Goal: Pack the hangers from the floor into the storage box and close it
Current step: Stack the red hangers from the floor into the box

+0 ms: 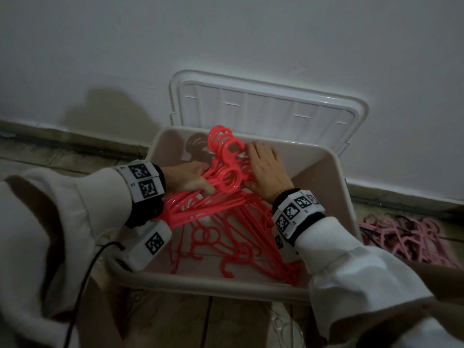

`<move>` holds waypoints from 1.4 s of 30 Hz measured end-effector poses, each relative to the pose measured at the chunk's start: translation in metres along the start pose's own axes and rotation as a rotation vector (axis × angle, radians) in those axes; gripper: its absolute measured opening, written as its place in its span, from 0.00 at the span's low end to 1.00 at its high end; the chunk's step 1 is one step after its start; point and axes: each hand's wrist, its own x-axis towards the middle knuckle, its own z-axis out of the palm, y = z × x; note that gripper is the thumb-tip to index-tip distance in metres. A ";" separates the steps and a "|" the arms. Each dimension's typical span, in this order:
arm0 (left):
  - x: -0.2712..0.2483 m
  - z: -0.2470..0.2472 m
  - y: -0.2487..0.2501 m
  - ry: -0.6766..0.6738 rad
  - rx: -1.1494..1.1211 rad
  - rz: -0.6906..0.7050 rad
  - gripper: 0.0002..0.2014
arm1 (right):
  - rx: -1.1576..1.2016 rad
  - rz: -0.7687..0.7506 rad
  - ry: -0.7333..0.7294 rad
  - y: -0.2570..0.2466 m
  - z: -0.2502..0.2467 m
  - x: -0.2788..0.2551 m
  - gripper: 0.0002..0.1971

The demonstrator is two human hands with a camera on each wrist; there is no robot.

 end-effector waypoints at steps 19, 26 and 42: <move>0.021 0.010 0.006 0.236 0.303 0.244 0.16 | 0.187 0.073 -0.202 0.009 -0.004 0.000 0.17; 0.045 0.030 0.001 0.179 0.495 0.130 0.12 | 0.316 0.126 -0.324 0.019 0.001 -0.003 0.17; 0.057 0.013 -0.027 0.234 0.363 -0.241 0.15 | 0.306 0.277 -0.399 0.061 0.031 0.028 0.15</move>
